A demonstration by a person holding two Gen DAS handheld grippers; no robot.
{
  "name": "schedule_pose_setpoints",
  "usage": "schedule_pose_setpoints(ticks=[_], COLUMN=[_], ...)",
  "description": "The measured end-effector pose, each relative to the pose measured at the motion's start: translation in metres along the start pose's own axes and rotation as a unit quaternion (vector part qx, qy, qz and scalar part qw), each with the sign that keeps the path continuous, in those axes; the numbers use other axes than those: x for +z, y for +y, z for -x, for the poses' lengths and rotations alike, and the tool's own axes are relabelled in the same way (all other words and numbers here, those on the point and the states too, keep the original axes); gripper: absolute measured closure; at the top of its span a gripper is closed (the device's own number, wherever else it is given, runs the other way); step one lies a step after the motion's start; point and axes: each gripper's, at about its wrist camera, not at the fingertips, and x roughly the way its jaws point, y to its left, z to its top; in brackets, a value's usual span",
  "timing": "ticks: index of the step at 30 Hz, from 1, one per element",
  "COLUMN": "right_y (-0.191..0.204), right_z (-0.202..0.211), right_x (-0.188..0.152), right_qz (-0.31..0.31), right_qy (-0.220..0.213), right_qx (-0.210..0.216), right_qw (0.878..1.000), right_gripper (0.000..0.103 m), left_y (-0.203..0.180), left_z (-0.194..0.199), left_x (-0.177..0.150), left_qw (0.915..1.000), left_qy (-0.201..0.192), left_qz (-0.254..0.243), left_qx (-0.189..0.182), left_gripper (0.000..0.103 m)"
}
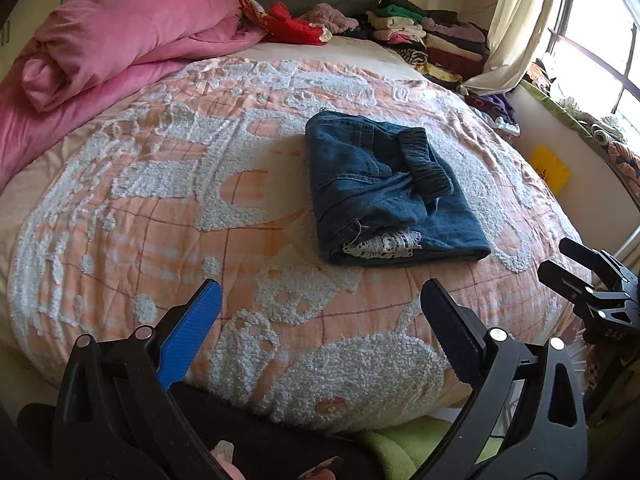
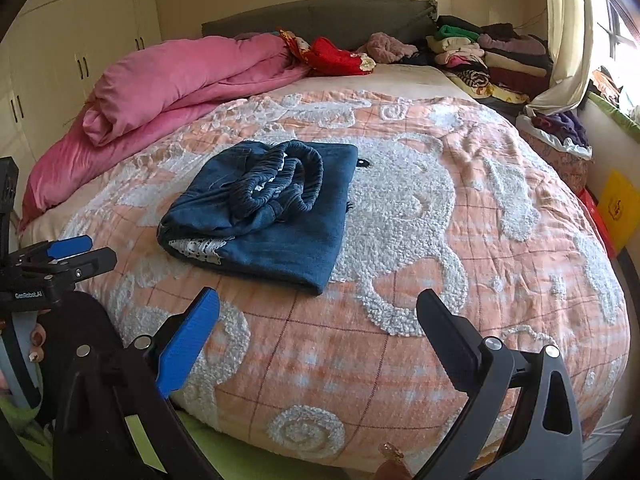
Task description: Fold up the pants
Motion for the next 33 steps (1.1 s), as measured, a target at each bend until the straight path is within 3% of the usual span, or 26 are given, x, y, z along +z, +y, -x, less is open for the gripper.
schedule_pose_setpoints(ticks=[33], right_y=[0.0011], right_z=[0.0043], right_x=[0.0013], right_qz=[0.005], right_qy=[-0.002], right_qx=[0.0], right_qw=[1.0], right_gripper=[0.005], left_y=[0.0015], left_z=[0.0046], left_x=[0.0027], left_qw=[0.9999], left_qy=[0.0], left_qz=[0.002], left_qx=[0.017], left_gripper=[0.01])
